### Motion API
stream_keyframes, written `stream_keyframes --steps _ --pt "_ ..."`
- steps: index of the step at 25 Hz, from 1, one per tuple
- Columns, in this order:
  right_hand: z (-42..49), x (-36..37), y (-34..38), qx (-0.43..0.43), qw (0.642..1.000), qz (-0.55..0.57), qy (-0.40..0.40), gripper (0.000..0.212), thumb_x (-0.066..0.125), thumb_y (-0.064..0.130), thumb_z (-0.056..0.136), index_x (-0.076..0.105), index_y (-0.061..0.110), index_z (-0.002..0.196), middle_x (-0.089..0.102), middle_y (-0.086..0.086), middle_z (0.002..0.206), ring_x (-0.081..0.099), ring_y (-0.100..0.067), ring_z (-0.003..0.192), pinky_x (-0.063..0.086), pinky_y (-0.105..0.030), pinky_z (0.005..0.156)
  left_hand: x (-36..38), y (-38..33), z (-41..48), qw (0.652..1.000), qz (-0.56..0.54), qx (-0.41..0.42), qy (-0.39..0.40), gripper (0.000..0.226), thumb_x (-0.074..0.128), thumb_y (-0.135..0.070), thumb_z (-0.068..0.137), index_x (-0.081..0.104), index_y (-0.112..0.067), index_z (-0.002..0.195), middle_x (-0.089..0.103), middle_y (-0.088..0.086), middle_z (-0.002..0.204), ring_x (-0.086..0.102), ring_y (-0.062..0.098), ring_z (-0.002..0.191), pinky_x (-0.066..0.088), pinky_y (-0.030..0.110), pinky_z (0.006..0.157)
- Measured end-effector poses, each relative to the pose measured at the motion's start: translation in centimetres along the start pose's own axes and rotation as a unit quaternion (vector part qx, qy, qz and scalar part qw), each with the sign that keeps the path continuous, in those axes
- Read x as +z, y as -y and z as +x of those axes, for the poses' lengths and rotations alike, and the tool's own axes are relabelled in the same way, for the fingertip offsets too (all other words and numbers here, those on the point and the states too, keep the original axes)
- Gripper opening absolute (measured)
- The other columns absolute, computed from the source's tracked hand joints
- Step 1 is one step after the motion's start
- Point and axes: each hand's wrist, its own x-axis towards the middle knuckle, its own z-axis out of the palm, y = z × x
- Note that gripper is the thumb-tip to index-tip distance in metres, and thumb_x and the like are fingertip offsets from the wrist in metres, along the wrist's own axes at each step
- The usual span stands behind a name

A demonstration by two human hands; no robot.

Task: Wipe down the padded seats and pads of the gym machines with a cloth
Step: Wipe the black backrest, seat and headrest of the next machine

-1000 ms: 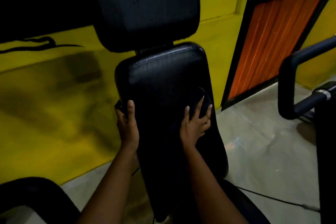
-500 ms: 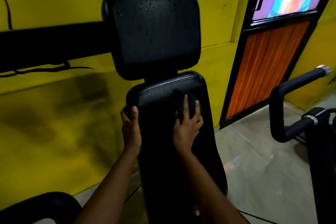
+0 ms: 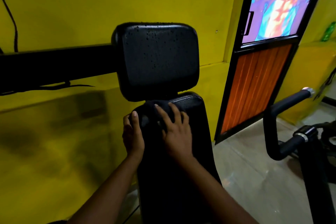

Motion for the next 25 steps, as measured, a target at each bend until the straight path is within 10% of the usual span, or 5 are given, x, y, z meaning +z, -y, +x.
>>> stream_keyframes --steps 6,11,16,20,25 --pt "4.3 -2.2 -3.7 0.234 0.972 0.0 0.0 0.047 0.042 0.032 0.097 0.03 0.038 0.142 0.016 -0.002 0.154 0.021 -0.034 0.132 0.032 -0.046 0.1 0.6 0.5 0.0 0.998 0.024 -0.003 -0.049 0.089 0.016 -0.078 0.064 0.053 -0.012 0.109 0.056 0.006 0.092 0.052 0.028 0.083 0.03 0.032 0.066" --pt "1.8 -0.5 2.8 0.119 0.993 -0.004 0.007 0.053 0.045 0.032 0.092 0.029 0.036 0.143 0.016 -0.005 0.155 0.019 -0.039 0.133 0.032 -0.047 0.101 0.8 0.3 -0.1 0.997 0.03 -0.026 -0.059 0.072 0.024 -0.067 0.079 0.052 -0.016 0.121 0.06 0.013 0.122 0.056 0.034 0.106 0.039 0.035 0.078" --pt "-1.1 -0.2 5.6 -0.009 1.0 0.009 0.006 0.058 0.055 0.031 0.082 0.036 0.041 0.136 0.037 -0.011 0.146 0.042 -0.045 0.116 0.044 -0.048 0.093 -0.8 1.1 1.4 0.952 -0.188 -0.217 0.106 0.115 0.045 -0.097 0.046 0.051 -0.024 0.134 0.057 0.008 0.133 0.056 0.027 0.118 0.042 0.047 0.103" --pt "-0.1 -1.7 6.9 0.057 0.987 0.149 -0.032 0.055 0.049 0.022 0.091 0.035 0.043 0.139 0.024 -0.006 0.152 0.024 -0.03 0.125 0.033 -0.045 0.106 -3.4 -3.8 2.3 0.979 -0.145 -0.106 0.093 0.063 0.035 -0.061 0.091 0.045 -0.018 0.136 0.052 0.009 0.134 0.049 0.028 0.122 0.039 0.038 0.098" --pt "8.6 -3.2 10.9 0.015 0.969 0.144 -0.2 0.051 0.047 0.029 0.093 0.03 0.045 0.139 0.028 -0.004 0.151 0.027 -0.029 0.129 0.034 -0.046 0.103 -3.7 -9.5 6.8 0.983 -0.149 0.018 0.109 0.045 0.031 -0.041 0.099 0.041 -0.017 0.136 0.045 -0.002 0.137 0.04 0.018 0.131 0.03 0.037 0.109"
